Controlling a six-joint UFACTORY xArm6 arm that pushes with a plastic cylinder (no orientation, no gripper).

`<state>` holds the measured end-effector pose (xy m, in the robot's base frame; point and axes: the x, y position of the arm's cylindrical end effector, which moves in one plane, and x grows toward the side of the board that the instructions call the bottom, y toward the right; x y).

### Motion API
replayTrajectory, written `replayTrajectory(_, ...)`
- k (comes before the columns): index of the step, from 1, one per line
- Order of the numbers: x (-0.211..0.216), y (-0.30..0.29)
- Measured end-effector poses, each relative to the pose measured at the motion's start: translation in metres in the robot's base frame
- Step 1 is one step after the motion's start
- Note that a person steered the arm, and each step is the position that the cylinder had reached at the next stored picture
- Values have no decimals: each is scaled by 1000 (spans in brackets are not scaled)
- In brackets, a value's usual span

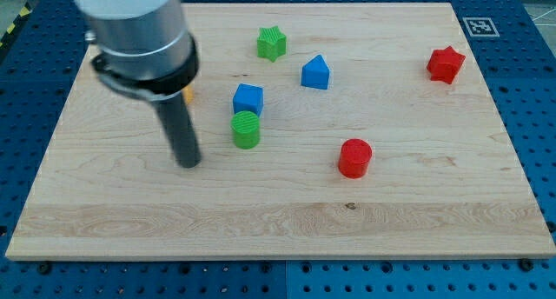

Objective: Slide yellow heart a bit left

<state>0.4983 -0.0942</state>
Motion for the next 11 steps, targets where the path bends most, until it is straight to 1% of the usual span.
replayTrajectory(1, -13, 17)
replayTrajectory(2, -25, 17)
replayTrajectory(3, -47, 1)
replayTrajectory(6, -54, -24)
replayTrajectory(7, -54, -24)
replayTrajectory(8, -75, -22)
replayTrajectory(9, -120, -17)
replayTrajectory(10, -120, -17)
replayTrajectory(11, -111, -17)
